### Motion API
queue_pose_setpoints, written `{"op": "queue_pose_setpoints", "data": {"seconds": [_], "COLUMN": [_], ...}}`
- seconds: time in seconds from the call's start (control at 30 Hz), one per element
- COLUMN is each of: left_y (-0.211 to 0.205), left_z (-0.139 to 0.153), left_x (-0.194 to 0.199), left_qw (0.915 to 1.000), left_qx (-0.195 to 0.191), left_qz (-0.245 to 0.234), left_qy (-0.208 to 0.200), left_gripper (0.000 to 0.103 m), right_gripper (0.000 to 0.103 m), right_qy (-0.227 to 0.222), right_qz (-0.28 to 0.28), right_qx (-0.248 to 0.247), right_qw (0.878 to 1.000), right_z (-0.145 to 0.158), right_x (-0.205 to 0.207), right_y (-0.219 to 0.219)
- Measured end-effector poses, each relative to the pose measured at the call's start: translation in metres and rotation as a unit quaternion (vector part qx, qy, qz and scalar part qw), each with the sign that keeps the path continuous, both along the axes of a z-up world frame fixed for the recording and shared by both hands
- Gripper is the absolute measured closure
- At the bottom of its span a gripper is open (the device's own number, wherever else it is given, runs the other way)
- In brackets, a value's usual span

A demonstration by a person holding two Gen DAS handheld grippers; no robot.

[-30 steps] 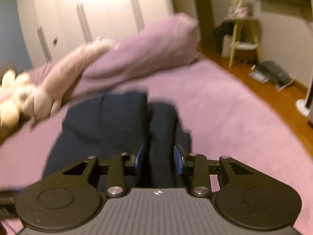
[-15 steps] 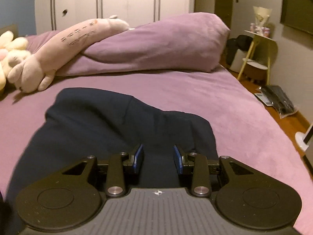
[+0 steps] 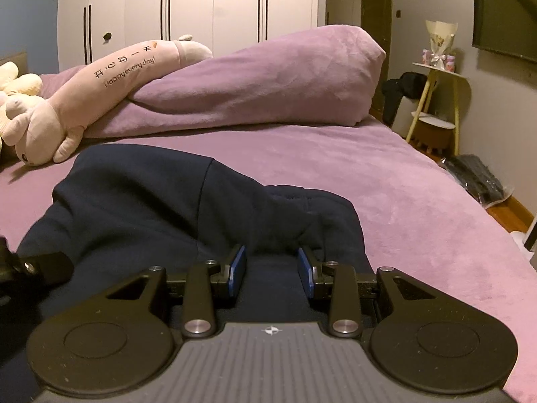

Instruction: Fold large clothes

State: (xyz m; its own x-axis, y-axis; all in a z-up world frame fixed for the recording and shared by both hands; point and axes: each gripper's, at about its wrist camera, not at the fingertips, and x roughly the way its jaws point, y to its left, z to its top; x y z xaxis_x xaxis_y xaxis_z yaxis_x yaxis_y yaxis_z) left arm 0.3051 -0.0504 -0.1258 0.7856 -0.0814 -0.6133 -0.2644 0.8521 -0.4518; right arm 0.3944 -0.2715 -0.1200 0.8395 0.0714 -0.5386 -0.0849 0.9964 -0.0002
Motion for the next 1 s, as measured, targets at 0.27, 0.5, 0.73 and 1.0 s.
{"op": "queue_pose_setpoints", "data": {"seconds": [0.27, 0.5, 0.73, 1.0], "left_y": [0.01, 0.017, 0.014, 0.071], "left_z": [0.031, 0.039, 0.032, 0.054], "left_x": [-0.029, -0.094, -0.117, -0.113], "left_qw": [0.9978, 0.9929, 0.9867, 0.984], "left_qx": [0.035, 0.034, -0.008, -0.079], "left_qz": [-0.057, -0.114, -0.158, -0.16], "left_qy": [0.005, 0.003, 0.036, -0.003], "left_gripper": [0.009, 0.009, 0.01, 0.015], "right_gripper": [0.061, 0.051, 0.046, 0.009], "right_qy": [0.012, 0.027, 0.052, 0.112], "right_qz": [0.012, 0.005, 0.015, 0.034], "right_qx": [0.029, 0.07, 0.052, 0.231], "right_qw": [0.999, 0.997, 0.997, 0.966], "right_z": [0.043, 0.037, 0.039, 0.047], "right_x": [-0.057, -0.162, -0.164, -0.143], "right_y": [-0.007, -0.037, -0.036, -0.106]}}
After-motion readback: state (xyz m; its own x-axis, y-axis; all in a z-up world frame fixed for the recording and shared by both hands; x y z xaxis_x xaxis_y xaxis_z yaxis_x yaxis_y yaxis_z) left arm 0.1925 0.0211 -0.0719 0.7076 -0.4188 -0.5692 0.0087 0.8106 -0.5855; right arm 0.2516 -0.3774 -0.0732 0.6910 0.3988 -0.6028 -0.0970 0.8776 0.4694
